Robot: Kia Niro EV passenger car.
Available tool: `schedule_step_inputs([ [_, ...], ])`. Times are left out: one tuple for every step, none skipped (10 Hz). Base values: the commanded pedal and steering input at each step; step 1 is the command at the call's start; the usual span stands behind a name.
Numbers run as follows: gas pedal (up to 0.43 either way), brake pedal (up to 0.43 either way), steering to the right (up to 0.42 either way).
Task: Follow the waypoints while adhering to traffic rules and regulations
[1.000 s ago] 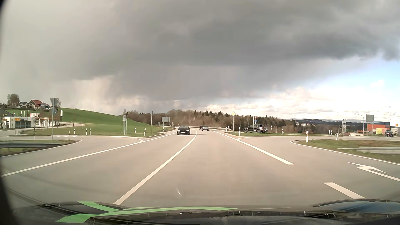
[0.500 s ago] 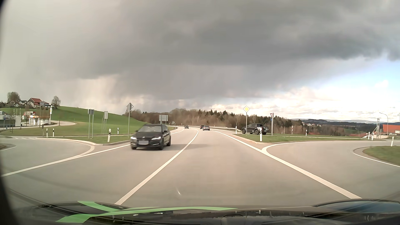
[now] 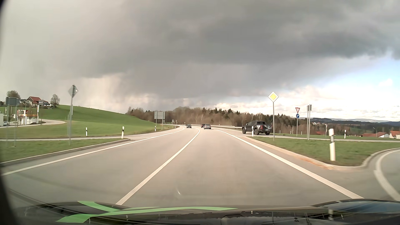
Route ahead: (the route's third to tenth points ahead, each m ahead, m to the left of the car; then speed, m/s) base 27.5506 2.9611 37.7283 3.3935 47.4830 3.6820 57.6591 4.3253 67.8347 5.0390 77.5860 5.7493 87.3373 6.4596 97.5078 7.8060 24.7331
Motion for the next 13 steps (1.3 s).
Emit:
schedule_step_inputs([
  [0.177, 0.0, -0.01],
  [0.177, 0.0, -0.009],
  [0.177, 0.0, -0.009],
  [0.177, 0.0, -0.009],
  [0.177, 0.0, -0.008],
  [0.177, 0.0, -0.008],
  [0.177, 0.0, -0.008],
  [0.177, 0.0, -0.01],
  [0.177, 0.0, -0.011],
  [0.177, 0.0, -0.011],
  [0.177, 0.0, -0.009],
  [0.177, 0.0, -0.009],
  [0.177, 0.0, -0.008],
])
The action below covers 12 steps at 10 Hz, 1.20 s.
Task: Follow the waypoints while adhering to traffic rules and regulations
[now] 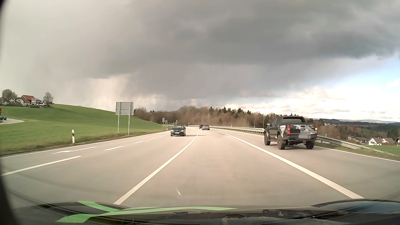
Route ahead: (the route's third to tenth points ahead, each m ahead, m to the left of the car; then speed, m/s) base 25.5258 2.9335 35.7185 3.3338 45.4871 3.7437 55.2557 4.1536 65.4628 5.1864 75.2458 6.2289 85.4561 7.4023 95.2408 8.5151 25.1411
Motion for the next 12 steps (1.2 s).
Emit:
schedule_step_inputs([
  [0.177, 0.0, -0.009],
  [0.177, 0.0, -0.009],
  [0.177, 0.0, -0.009],
  [0.177, 0.0, -0.008],
  [0.177, 0.0, -0.009],
  [0.177, 0.0, -0.009],
  [0.177, 0.0, -0.009],
  [0.177, 0.0, -0.01],
  [0.177, 0.0, -0.011],
  [0.177, 0.0, -0.012],
  [0.177, 0.0, -0.013],
  [0.177, 0.0, -0.013],
])
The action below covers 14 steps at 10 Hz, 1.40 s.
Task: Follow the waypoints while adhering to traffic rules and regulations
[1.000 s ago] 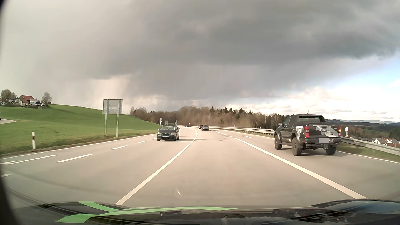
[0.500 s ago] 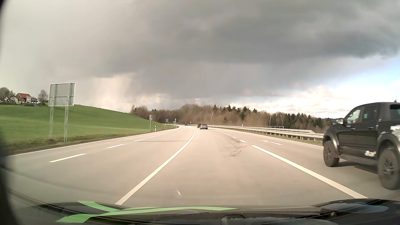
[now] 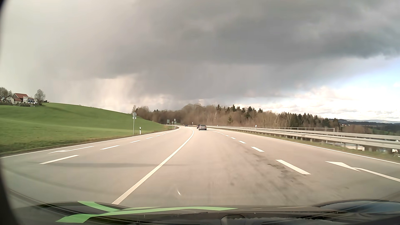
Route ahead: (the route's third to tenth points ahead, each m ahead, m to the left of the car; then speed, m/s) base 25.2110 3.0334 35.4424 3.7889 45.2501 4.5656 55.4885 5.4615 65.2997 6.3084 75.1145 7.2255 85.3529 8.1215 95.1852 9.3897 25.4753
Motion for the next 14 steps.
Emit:
schedule_step_inputs([
  [0.177, 0.0, -0.013],
  [0.177, 0.0, -0.013],
  [0.177, 0.0, -0.013],
  [0.177, 0.0, -0.013],
  [0.177, 0.0, -0.013],
  [0.177, 0.0, -0.013],
  [0.177, 0.0, -0.013],
  [0.177, 0.0, -0.013],
  [0.177, 0.0, -0.013],
  [0.177, 0.0, -0.014],
  [0.177, 0.0, -0.014],
  [0.177, 0.0, -0.016],
  [0.169, 0.0, -0.018],
  [0.169, 0.0, -0.018],
])
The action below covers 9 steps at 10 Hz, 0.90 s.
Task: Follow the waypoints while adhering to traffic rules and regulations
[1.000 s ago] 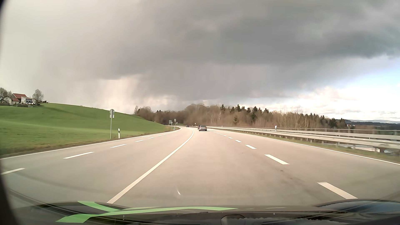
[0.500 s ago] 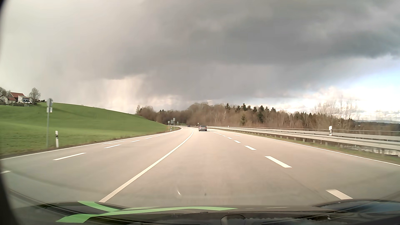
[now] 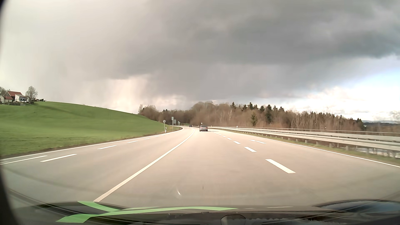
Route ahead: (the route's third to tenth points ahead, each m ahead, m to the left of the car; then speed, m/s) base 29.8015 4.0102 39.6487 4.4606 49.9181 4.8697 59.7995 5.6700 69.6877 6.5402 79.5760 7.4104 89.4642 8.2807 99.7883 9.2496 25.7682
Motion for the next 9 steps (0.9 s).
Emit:
schedule_step_inputs([
  [0.15, 0.0, -0.018],
  [0.138, 0.0, -0.018],
  [0.138, 0.0, -0.018],
  [0.138, 0.0, -0.018],
  [0.138, 0.0, -0.017],
  [0.138, 0.0, -0.016],
  [0.13, 0.0, -0.014],
  [0.118, 0.0, -0.012],
  [0.11, 0.0, -0.012],
])
